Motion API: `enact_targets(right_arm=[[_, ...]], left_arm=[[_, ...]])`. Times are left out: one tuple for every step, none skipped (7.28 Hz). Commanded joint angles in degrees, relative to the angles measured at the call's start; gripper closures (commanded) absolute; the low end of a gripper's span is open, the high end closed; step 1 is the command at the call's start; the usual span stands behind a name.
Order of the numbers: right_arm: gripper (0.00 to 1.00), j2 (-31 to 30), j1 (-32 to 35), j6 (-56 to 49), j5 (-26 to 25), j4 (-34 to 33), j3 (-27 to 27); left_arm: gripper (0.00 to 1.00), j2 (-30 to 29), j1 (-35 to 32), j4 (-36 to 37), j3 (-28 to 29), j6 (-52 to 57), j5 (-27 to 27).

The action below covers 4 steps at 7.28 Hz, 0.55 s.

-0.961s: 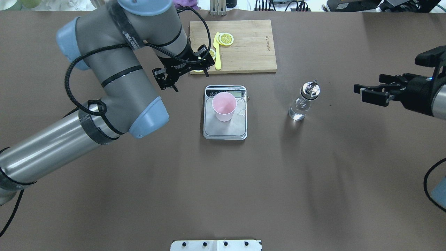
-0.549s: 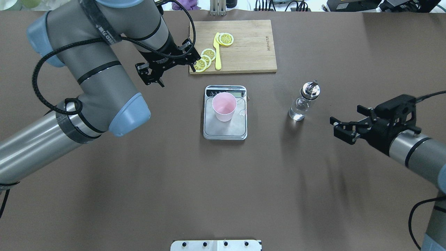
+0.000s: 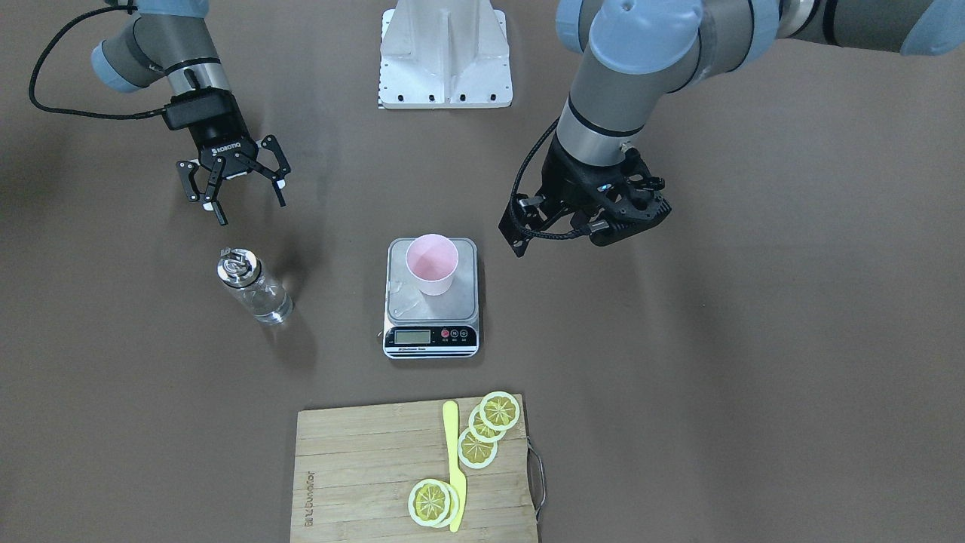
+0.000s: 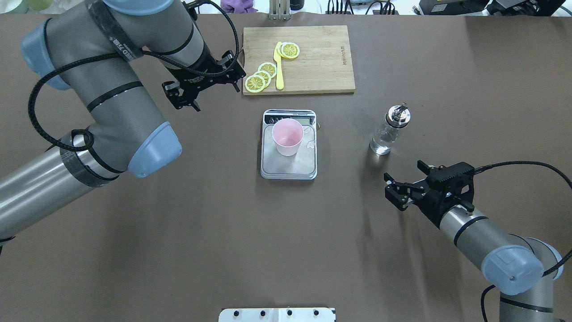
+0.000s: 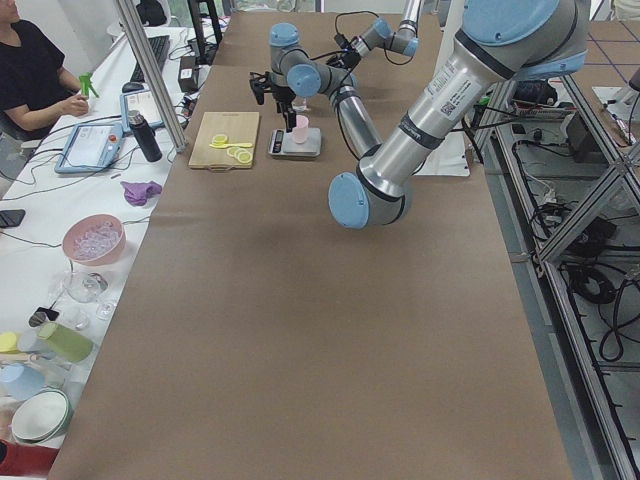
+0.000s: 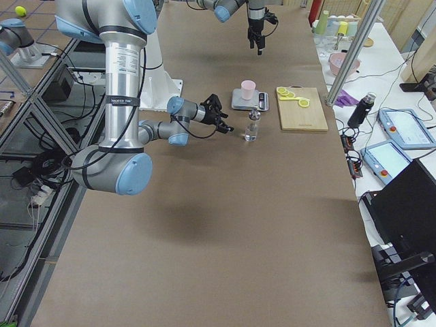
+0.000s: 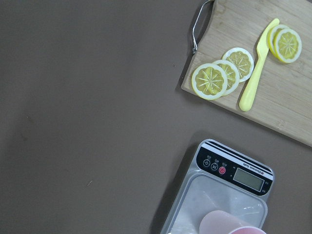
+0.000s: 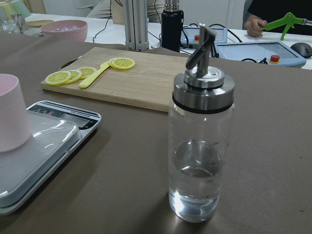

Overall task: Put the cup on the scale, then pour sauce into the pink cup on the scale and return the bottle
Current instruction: 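Open the left gripper and withdraw it while the right gripper reaches toward the glass bottle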

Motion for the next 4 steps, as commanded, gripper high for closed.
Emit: enact_targets(right_arm=[[0.06, 0.7, -0.1, -2.7, -1.1, 0.1, -1.2], [0.05, 0.6, 0.7, -5.5, -1.1, 0.1, -1.3], [0.02, 0.5, 1.6, -5.9, -1.0, 0.1, -1.4], [0.01, 0.6, 2.8, -6.4, -0.6, 0.1, -1.3]], left_arm=[[0.01, 0.4, 0.1, -0.3, 0.1, 0.0, 0.7], [0.01, 0.4, 0.1, -0.3, 0.2, 0.0, 0.7], [0.01, 0.4, 0.2, -0.3, 0.3, 0.0, 0.7], [0.01, 0.3, 0.2, -0.4, 0.3, 0.0, 0.7]])
